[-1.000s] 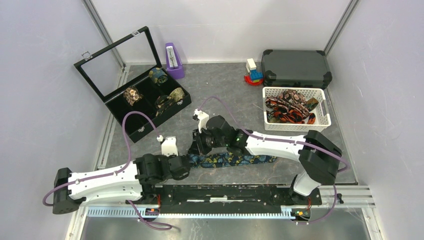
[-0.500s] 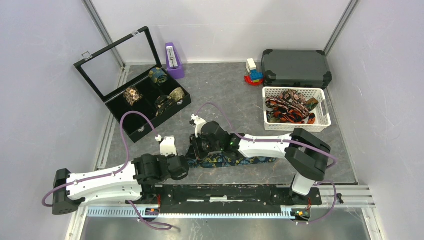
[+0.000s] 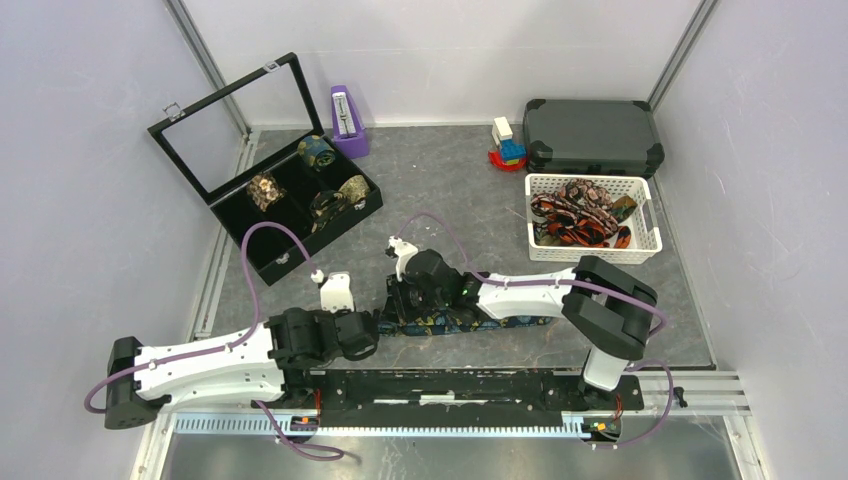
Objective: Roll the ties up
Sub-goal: Roll the tie at the center of the board.
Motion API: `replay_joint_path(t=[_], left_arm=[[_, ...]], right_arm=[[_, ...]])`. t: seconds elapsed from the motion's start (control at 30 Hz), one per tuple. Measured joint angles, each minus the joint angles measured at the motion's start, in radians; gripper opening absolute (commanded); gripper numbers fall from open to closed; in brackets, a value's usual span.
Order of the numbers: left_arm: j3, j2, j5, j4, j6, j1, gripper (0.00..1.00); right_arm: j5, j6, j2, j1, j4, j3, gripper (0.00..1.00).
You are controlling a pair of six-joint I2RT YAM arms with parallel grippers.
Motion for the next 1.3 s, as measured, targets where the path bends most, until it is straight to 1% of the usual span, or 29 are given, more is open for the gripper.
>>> replay_joint_path(t=[0.13, 0.17, 0.3, 0.43, 0.57, 0.73, 0.87, 1.07, 1.2, 1.3], left_arm=[[0.000, 0.006, 0.000, 0.000, 0.000, 0.000, 0.12], [0.000, 0.007, 0.000, 0.000, 0.000, 0.000, 0.13], [0.000, 0.010, 0.000, 0.002, 0.000, 0.000, 0.26], [0.000, 0.008, 0.000, 0.018, 0.005, 0.000, 0.46], [0.000, 0.009, 0.000, 0.050, 0.026, 0.000, 0.64], [0.000, 0.018, 0.000, 0.108, 0.055, 0.000, 0.76], [-0.015, -0.005, -0.003, 0.187, 0.093, 0.000, 0.80], [-0.083, -0.089, 0.001, 0.317, 0.165, 0.021, 0.83], [-0.127, -0.122, 0.032, 0.405, 0.211, 0.078, 0.84], [-0.172, -0.125, 0.098, 0.486, 0.238, 0.164, 0.83]], right_arm=[[0.013, -0.011, 0.000, 0.000, 0.002, -0.012, 0.16], [0.017, -0.014, -0.001, 0.000, 0.003, -0.017, 0.16], [0.036, -0.024, -0.007, 0.000, 0.002, -0.040, 0.16], [0.054, -0.033, -0.030, -0.002, 0.001, -0.072, 0.16], [0.060, -0.040, -0.043, -0.008, 0.004, -0.095, 0.16], [0.062, -0.042, -0.051, -0.016, 0.010, -0.114, 0.16], [0.066, -0.049, -0.071, -0.022, 0.014, -0.138, 0.15], [0.070, -0.056, -0.080, -0.035, 0.017, -0.158, 0.15], [0.070, -0.057, -0.083, -0.036, 0.030, -0.172, 0.14], [0.069, -0.057, -0.090, -0.039, 0.037, -0.185, 0.14]])
